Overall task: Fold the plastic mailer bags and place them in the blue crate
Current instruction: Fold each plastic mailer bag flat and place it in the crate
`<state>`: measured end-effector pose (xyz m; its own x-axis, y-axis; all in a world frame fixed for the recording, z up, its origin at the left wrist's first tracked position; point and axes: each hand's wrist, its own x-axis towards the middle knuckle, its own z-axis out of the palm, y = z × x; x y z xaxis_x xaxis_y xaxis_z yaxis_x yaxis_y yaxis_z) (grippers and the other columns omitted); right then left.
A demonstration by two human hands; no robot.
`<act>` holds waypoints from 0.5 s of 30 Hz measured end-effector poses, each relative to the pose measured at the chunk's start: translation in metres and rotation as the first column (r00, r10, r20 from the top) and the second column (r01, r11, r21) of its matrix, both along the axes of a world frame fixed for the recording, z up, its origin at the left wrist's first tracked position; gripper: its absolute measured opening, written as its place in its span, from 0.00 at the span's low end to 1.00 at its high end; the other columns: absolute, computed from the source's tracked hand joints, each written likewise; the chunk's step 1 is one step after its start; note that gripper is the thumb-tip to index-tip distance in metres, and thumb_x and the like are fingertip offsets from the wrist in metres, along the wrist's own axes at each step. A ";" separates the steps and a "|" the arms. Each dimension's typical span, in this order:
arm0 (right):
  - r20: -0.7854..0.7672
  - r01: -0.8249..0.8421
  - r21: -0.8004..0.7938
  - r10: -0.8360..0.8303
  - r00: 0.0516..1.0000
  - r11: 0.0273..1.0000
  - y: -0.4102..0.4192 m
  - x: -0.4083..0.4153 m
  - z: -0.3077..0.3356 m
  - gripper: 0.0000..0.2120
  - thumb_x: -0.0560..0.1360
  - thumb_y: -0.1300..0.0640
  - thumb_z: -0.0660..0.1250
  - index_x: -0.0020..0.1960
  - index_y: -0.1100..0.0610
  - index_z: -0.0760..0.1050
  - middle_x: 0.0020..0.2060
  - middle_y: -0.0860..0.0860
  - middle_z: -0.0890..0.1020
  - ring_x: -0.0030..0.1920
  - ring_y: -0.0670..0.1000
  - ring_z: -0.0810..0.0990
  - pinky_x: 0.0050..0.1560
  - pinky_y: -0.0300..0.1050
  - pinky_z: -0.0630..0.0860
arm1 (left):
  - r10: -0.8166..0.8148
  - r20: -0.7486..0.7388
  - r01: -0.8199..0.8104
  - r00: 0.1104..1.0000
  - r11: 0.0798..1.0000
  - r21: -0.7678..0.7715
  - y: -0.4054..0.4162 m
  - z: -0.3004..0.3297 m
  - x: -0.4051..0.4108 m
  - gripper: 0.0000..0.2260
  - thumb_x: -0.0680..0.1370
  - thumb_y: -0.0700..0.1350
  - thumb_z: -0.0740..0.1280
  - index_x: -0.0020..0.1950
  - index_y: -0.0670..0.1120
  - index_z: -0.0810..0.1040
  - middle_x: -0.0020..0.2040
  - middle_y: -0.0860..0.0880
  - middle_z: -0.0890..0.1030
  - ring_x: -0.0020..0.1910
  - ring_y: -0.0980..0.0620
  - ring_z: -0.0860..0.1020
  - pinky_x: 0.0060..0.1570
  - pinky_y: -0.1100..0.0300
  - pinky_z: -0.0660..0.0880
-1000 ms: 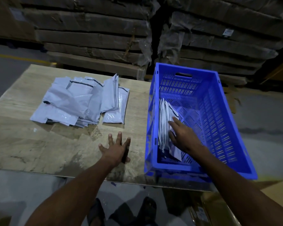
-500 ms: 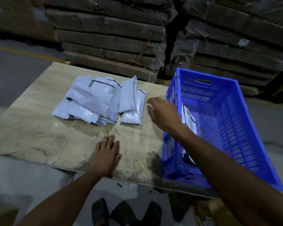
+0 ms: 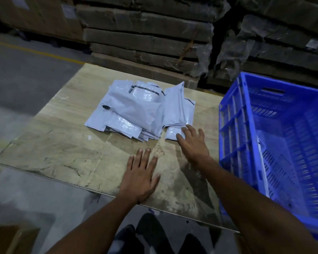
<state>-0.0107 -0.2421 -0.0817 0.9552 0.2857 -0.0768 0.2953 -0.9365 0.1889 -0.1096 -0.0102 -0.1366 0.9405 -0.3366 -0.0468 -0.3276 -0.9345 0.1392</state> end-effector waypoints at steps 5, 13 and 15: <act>0.048 -0.042 0.001 0.042 0.998 0.999 -0.001 0.013 -0.012 0.14 0.70 0.65 0.71 0.55 0.58 0.78 0.57 0.63 0.79 0.67 0.65 0.71 0.68 0.69 0.63 | 0.000 0.043 0.000 0.999 1.000 -0.013 0.000 -0.003 0.000 0.31 0.83 0.63 0.52 0.82 0.49 0.62 0.84 0.42 0.56 0.83 0.38 0.53 0.78 0.39 0.49; 0.242 -0.206 0.191 0.157 0.957 0.960 0.039 -0.058 -0.017 0.07 0.70 0.64 0.66 0.47 0.59 0.80 0.42 0.60 0.81 0.60 0.63 0.80 0.66 0.75 0.66 | 0.029 0.078 -0.016 0.997 0.987 -0.160 0.003 -0.003 -0.003 0.36 0.82 0.61 0.56 0.83 0.41 0.56 0.83 0.39 0.58 0.82 0.40 0.57 0.78 0.38 0.58; 0.205 -0.225 0.231 0.179 0.962 0.947 0.056 -0.084 -0.015 0.07 0.69 0.60 0.71 0.47 0.57 0.81 0.43 0.58 0.81 0.61 0.62 0.80 0.66 0.74 0.66 | 0.036 0.100 -0.007 0.994 0.962 -0.273 0.006 -0.004 -0.004 0.35 0.83 0.57 0.58 0.84 0.41 0.53 0.83 0.40 0.57 0.82 0.41 0.57 0.78 0.40 0.59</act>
